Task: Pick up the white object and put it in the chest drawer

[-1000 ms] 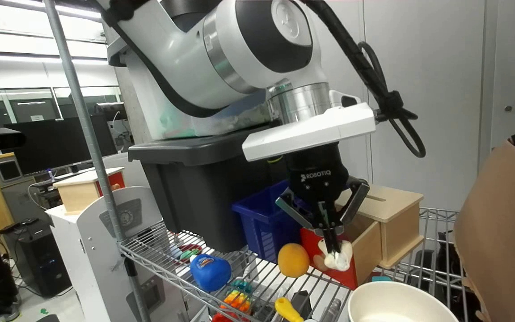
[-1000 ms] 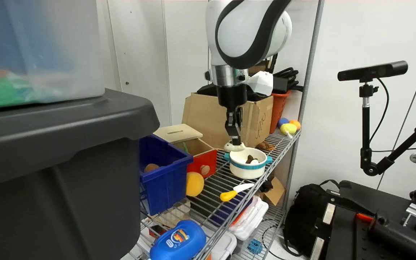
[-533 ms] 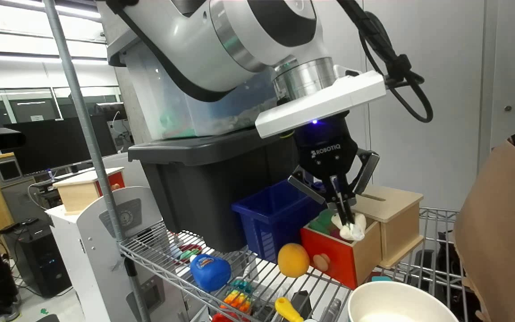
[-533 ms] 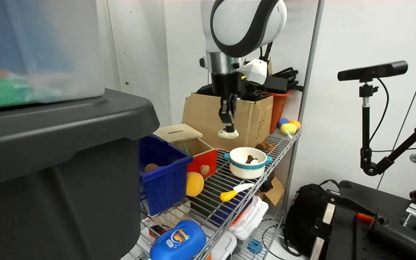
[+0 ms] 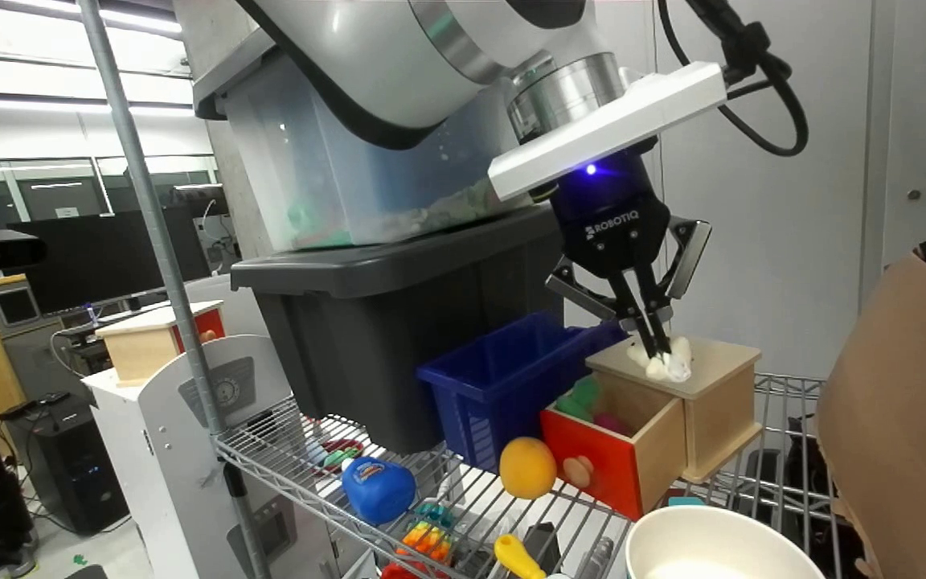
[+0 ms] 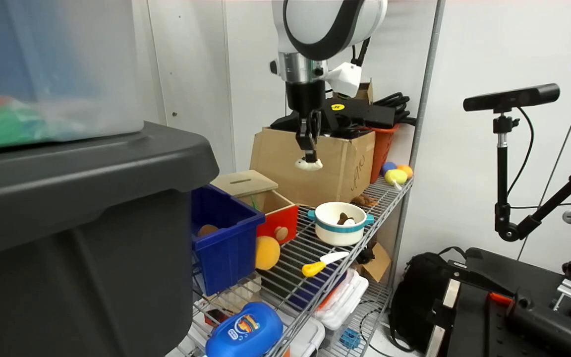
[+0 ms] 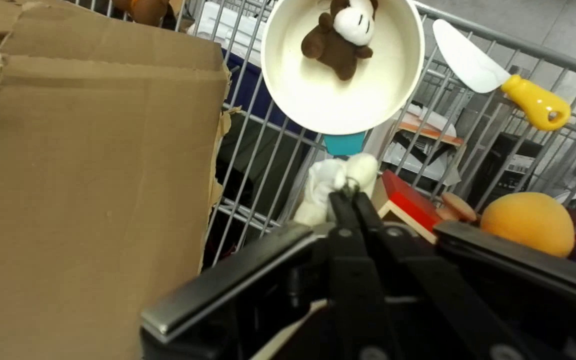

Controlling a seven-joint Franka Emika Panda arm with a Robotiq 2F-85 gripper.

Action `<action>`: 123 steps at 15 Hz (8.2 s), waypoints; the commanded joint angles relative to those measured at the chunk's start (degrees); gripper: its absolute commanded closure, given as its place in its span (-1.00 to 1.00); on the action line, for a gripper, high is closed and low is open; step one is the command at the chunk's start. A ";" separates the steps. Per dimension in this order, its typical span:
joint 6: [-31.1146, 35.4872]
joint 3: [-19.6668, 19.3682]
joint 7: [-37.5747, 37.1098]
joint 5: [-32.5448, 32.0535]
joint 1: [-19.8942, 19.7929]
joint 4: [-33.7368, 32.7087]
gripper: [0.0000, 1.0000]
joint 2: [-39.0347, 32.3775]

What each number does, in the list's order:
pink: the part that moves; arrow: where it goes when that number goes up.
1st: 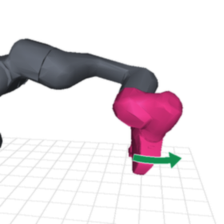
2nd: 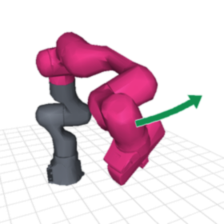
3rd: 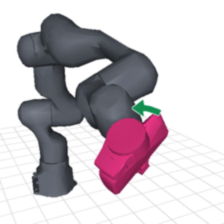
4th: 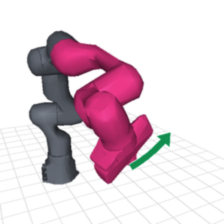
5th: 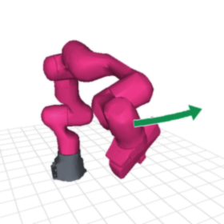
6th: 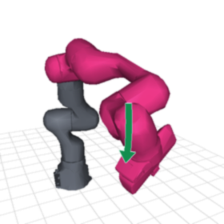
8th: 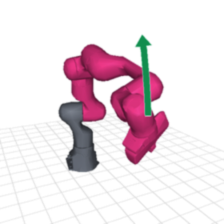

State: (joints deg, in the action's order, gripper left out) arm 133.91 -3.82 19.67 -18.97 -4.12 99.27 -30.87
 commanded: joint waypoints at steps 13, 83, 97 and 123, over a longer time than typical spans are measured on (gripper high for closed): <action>-1.62 0.07 0.04 -0.65 1.30 -5.90 0.98 -2.85; 1.83 6.09 13.26 6.96 -2.48 -7.04 -0.99 -5.63; -18.13 1.16 -10.83 3.06 4.17 -4.70 -1.00 2.08; -28.95 1.63 -23.60 2.53 7.95 0.96 -1.00 8.20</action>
State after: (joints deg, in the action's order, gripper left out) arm 104.76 -2.07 -2.42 -16.53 4.62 96.11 -26.51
